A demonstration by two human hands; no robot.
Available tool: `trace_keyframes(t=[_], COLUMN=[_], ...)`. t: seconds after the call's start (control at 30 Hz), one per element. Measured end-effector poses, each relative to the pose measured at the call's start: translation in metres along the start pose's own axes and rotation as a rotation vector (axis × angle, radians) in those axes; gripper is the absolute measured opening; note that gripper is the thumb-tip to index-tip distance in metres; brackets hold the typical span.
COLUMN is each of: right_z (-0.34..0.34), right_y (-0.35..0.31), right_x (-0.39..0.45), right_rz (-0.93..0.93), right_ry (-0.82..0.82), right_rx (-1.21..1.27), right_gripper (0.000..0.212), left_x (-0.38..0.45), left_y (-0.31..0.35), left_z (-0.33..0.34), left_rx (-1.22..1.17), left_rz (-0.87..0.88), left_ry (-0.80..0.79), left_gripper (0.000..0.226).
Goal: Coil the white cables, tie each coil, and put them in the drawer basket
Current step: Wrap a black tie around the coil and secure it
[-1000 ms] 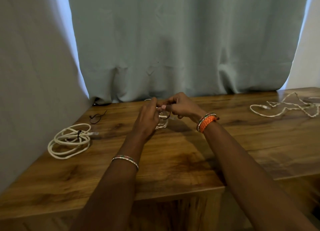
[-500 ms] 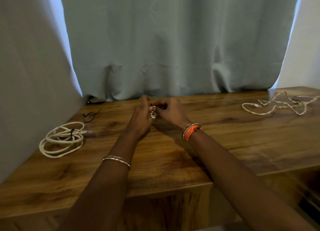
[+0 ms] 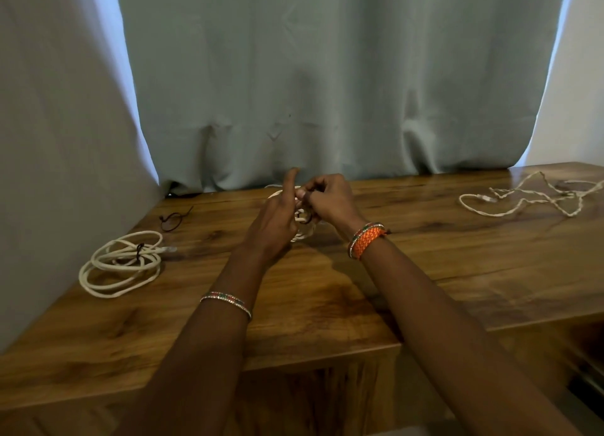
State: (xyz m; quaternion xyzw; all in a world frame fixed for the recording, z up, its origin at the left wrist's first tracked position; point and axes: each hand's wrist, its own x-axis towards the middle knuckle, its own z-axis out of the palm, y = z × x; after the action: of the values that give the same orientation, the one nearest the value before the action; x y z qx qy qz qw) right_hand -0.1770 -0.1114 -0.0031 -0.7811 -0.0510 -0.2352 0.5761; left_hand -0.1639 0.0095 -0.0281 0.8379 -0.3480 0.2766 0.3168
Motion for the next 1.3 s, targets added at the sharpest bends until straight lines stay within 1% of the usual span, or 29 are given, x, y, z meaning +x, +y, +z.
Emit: trace_keyframes(t=[0.1, 0.17, 0.27, 0.33, 0.4, 0.5, 0.57, 0.7, 0.87, 0.97, 1.13, 1.23, 1.3], right_z=[0.000, -0.004, -0.015, -0.020, -0.023, -0.025, -0.026, -0.027, -0.017, -0.010, -0.010, -0.011, -0.010], right_y=[-0.001, -0.003, -0.006, -0.008, -0.010, -0.011, -0.011, -0.009, -0.004, -0.004, -0.007, -0.011, -0.015], right_x=[0.001, 0.001, 0.002, 0.001, 0.000, 0.001, 0.002, 0.004, 0.007, 0.009, 0.010, 0.010, 0.009], right_rz=[0.051, 0.117, 0.182, 0.188, 0.177, 0.167, 0.165, 0.114, 0.115, 0.114, 0.121, 0.067, 0.039], right_ry=[0.033, -0.017, -0.128, -0.177, -0.206, -0.223, -0.228, -0.219, -0.091, -0.055, 0.022, 0.094, 0.124], right_rx=[-0.039, -0.032, 0.024, 0.043, 0.010, -0.073, -0.119, -0.292, -0.384, -0.417, -0.330, -0.287, -0.227], right_gripper=[0.010, 0.014, 0.019, 0.013, 0.009, 0.011, 0.016, 0.020, 0.021, 0.025, 0.020, 0.027, 0.031], left_x=[0.002, 0.003, 0.004, 0.004, 0.004, 0.004, 0.005, 0.005, 0.002, 0.002, 0.004, 0.007, 0.007], left_y=[-0.003, -0.006, -0.009, -0.010, -0.011, -0.015, -0.015, -0.011, -0.003, 0.002, 0.007, 0.004, 0.001], left_z=[0.003, 0.005, 0.007, 0.009, 0.011, 0.013, 0.014, 0.013, 0.013, 0.011, 0.008, 0.010, 0.011], left_rx=[0.074, 0.145, 0.186, 0.190, 0.200, 0.238, 0.249, 0.276, 0.262, 0.255, 0.163, 0.106, 0.038], left_rz=[0.031, 0.055, 0.075, 0.068, 0.079, 0.117, 0.115, 0.126, 0.104, 0.076, 0.006, -0.016, 0.002], left_ry=[-0.025, -0.049, -0.044, -0.053, -0.075, -0.099, -0.106, -0.118, -0.161, -0.141, -0.119, -0.035, 0.027], left_gripper=[0.086, 0.087, 0.089, 0.093, 0.098, 0.104, 0.105, 0.106, 0.109, 0.101, 0.088, 0.065, 0.040])
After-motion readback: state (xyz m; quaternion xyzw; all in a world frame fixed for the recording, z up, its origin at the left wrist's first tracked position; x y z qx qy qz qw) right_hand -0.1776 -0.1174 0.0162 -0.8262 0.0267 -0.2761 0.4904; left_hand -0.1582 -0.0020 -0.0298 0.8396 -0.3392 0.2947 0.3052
